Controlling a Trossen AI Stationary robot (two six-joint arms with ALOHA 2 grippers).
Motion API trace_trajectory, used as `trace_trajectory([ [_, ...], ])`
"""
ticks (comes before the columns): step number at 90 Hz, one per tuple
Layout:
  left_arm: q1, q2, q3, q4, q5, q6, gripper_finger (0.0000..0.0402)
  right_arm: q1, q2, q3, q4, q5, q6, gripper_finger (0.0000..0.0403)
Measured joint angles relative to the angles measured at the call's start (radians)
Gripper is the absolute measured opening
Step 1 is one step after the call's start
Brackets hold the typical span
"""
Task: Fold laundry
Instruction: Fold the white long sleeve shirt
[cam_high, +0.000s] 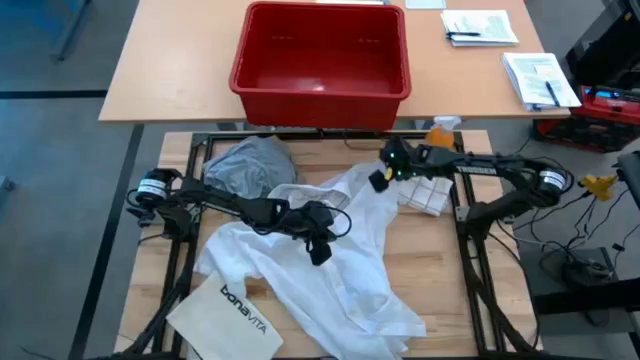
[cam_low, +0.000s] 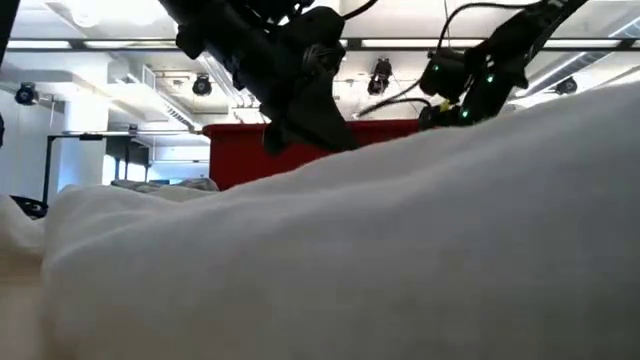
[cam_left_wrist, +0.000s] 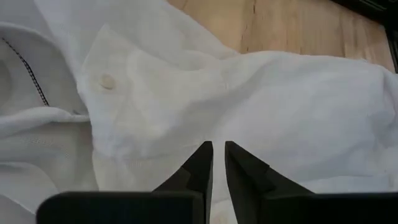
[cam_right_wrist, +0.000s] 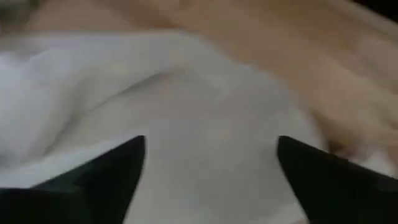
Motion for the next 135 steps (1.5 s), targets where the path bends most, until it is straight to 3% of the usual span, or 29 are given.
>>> trace_trajectory([
  [10,0.006,0.000,-0.002,-0.025,0.000,-0.039,0.0025,-0.024,0.009,0.022,-0.019,0.003,-0.042,0.0388],
  [35,0.104,0.000,-0.035,-0.087,0.017,-0.085,0.0025,-0.034,0.077,0.074,-0.030,-0.018,-0.165,0.0372],
  [51,0.256,0.000,-0.035,-0.083,-0.005,-0.049,0.0025,-0.027,0.112,0.191,-0.088,-0.112,-0.351,0.0369],
  [71,0.400,0.001,-0.034,-0.074,0.039,0.057,0.0025,-0.008,0.213,0.345,-0.160,-0.318,-0.596,0.0368],
  [86,0.440,0.003,-0.034,-0.138,0.034,0.119,0.0025,0.057,0.303,0.430,-0.152,-0.332,-0.714,0.0368],
  [105,0.493,0.003,-0.041,-0.161,-0.006,0.191,0.0025,0.098,0.408,0.518,-0.149,-0.326,-0.708,0.0368],
  [135,0.622,0.004,-0.078,-0.173,-0.067,0.341,0.0025,0.115,0.527,0.594,-0.040,-0.284,-0.549,0.0368],
])
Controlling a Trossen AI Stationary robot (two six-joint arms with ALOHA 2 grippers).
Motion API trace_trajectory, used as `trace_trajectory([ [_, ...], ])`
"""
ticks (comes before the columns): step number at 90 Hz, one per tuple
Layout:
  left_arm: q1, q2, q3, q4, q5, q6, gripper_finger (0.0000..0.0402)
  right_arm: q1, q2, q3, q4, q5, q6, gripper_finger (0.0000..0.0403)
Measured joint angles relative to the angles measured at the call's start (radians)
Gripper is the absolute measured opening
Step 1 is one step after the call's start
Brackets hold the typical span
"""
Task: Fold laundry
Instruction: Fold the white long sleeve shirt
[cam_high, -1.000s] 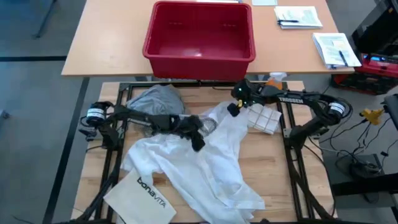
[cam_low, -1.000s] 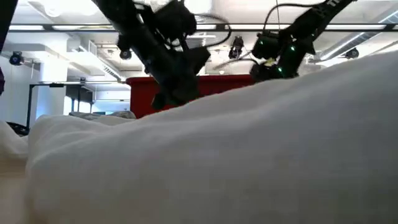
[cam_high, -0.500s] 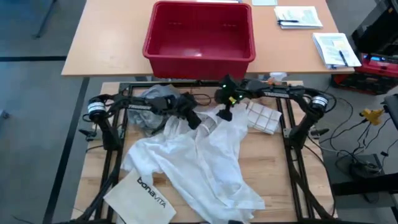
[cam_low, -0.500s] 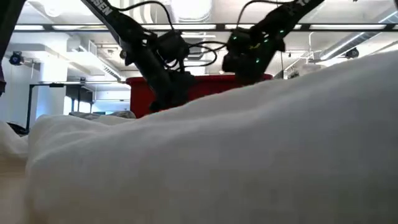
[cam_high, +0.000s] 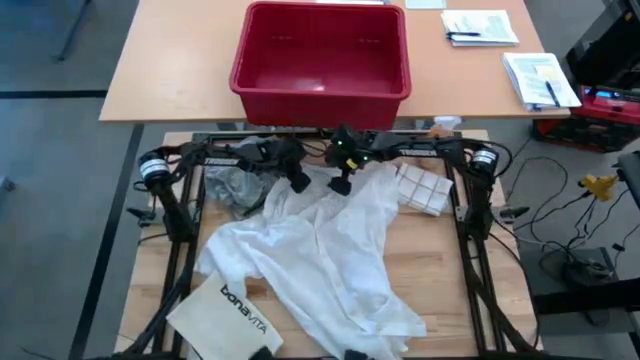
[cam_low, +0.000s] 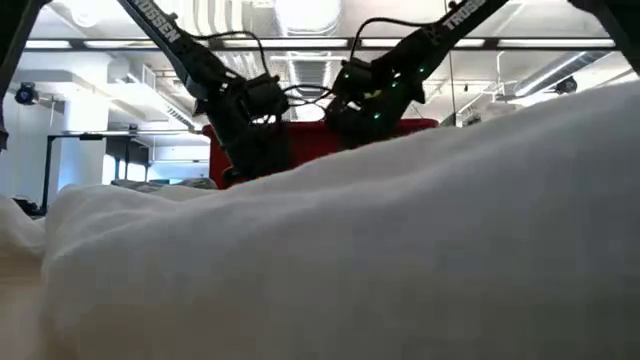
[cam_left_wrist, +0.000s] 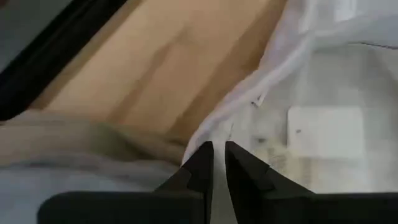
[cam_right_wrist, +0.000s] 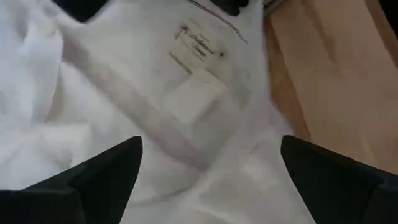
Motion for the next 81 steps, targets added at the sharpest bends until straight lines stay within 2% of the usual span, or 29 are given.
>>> trace_trajectory([
  [7,0.044,0.000,-0.018,0.002,0.000,0.021,0.0025,0.000,0.003,0.013,-0.037,0.064,0.030,0.0367],
  [19,0.100,0.000,-0.037,0.003,0.027,0.082,0.0025,-0.018,-0.047,0.016,-0.037,0.110,0.033,0.0348],
  [48,0.101,-0.038,-0.038,0.006,0.243,0.092,0.0025,-0.155,-0.101,-0.002,-0.164,0.122,-0.035,0.0276],
  [53,0.086,-0.059,-0.039,0.004,0.272,0.084,0.0025,-0.158,-0.101,-0.004,-0.189,0.117,-0.061,0.0259],
  [67,0.031,-0.128,-0.039,0.009,0.268,0.053,0.0025,-0.154,-0.103,-0.028,-0.210,0.106,-0.140,0.0196],
  [81,-0.042,-0.169,-0.039,0.027,0.222,0.024,0.0025,-0.169,-0.103,-0.086,-0.148,-0.004,-0.136,0.0119],
])
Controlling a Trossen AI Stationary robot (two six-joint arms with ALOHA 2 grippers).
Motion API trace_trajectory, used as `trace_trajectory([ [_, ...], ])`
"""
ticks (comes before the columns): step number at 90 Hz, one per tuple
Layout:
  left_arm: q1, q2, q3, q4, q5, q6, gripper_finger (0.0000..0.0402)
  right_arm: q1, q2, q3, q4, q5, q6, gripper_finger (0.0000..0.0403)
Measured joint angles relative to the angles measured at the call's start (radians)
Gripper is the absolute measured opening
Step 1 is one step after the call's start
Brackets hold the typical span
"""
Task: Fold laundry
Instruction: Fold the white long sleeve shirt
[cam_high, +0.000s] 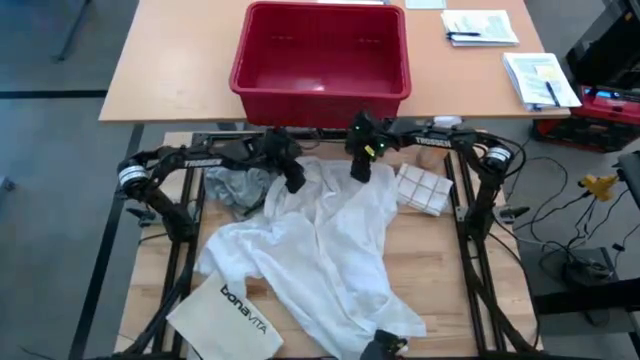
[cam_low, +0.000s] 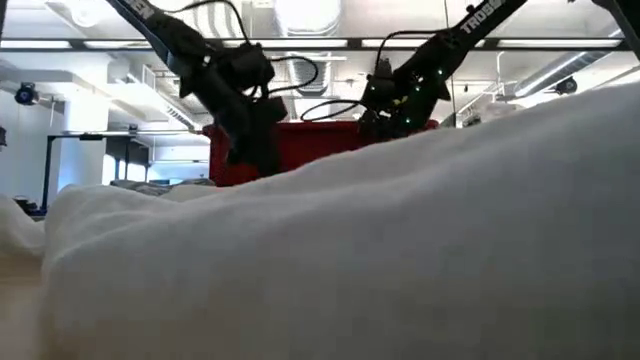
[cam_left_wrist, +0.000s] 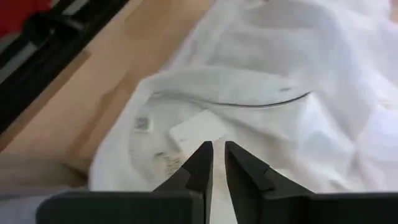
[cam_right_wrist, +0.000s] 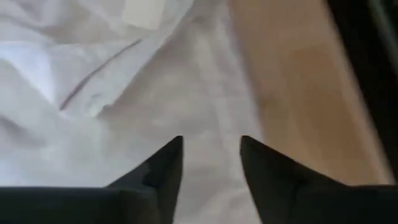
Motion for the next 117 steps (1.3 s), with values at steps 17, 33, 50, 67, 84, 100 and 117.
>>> trace_trajectory([
  [17,-0.091,0.022,-0.012,0.009,-0.035,-0.062,0.0025,-0.007,0.000,-0.004,0.051,-0.011,-0.021,0.0068],
  [33,-0.136,0.036,-0.069,0.097,-0.061,-0.147,0.0025,-0.011,0.032,-0.006,0.074,-0.032,-0.122,0.0097],
  [50,-0.139,0.037,-0.166,0.162,-0.062,-0.226,0.0025,-0.022,0.071,-0.007,0.088,-0.023,-0.117,0.0192],
  [67,-0.140,0.037,-0.257,0.185,-0.056,-0.278,0.0025,-0.022,0.121,-0.006,0.080,0.001,-0.113,0.0224],
  [84,-0.140,0.035,-0.318,0.202,-0.054,-0.315,0.0025,-0.024,0.146,-0.003,0.098,0.053,-0.087,0.0194],
  [100,-0.140,0.025,-0.359,0.249,-0.052,-0.365,0.0025,-0.028,0.180,-0.003,0.088,0.075,-0.098,0.0150],
  [117,-0.140,0.023,-0.346,0.244,-0.052,-0.377,0.0025,-0.029,0.183,-0.001,0.092,0.075,-0.100,0.0068],
])
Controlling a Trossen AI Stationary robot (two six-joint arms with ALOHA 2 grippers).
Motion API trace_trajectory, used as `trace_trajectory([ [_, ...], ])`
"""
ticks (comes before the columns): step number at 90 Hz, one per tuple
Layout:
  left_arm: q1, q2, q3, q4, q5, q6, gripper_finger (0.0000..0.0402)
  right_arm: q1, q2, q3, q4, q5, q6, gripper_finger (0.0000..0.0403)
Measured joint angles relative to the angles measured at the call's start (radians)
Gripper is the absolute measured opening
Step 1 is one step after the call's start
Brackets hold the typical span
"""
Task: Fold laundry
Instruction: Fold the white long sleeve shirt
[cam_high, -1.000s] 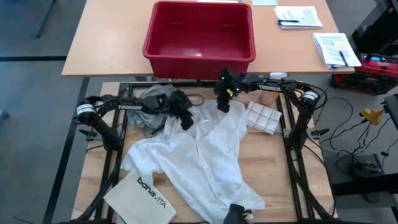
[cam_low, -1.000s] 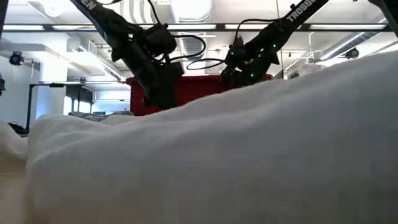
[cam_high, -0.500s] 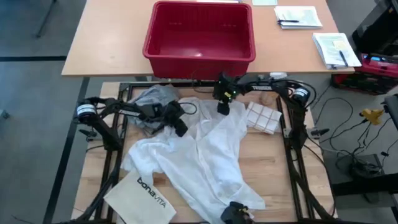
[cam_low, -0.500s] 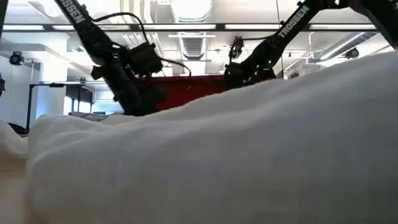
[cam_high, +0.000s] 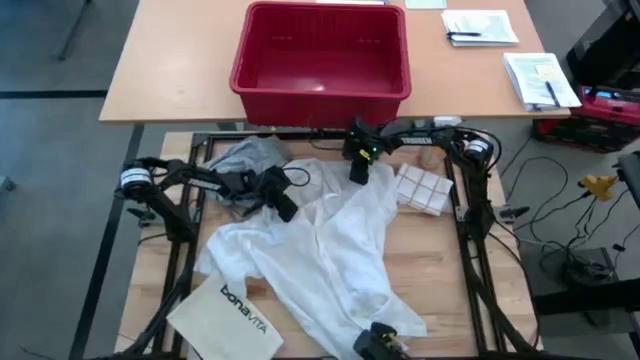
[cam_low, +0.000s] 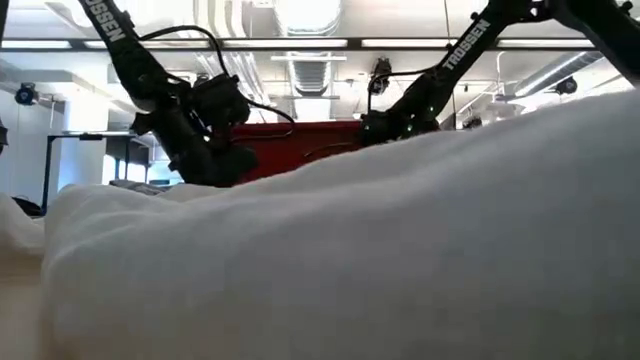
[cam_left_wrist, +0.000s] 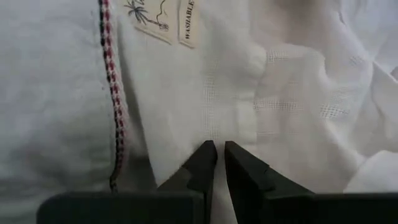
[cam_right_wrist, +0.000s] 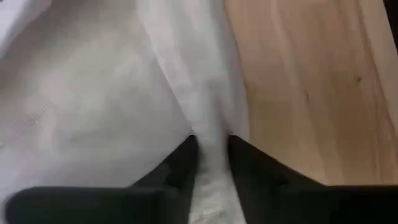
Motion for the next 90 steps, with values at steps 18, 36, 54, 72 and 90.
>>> trace_trajectory([
  [18,0.000,0.001,-0.001,0.004,0.000,0.001,0.0025,-0.007,-0.063,0.009,-0.025,0.001,-0.046,0.0008],
  [36,0.000,0.000,-0.010,0.011,0.000,0.001,0.0025,-0.029,-0.106,0.048,-0.040,0.002,-0.070,0.0001],
  [54,0.000,-0.002,-0.011,0.010,0.002,-0.011,0.0025,-0.045,-0.106,0.078,-0.105,0.020,-0.122,0.0001],
  [72,0.000,-0.003,-0.011,0.007,0.002,-0.022,0.0025,-0.078,-0.124,0.083,-0.101,-0.193,-0.100,0.0000],
  [90,0.000,-0.008,-0.012,0.003,0.004,-0.029,0.0025,-0.077,-0.134,0.081,-0.114,-0.235,-0.090,0.0000],
])
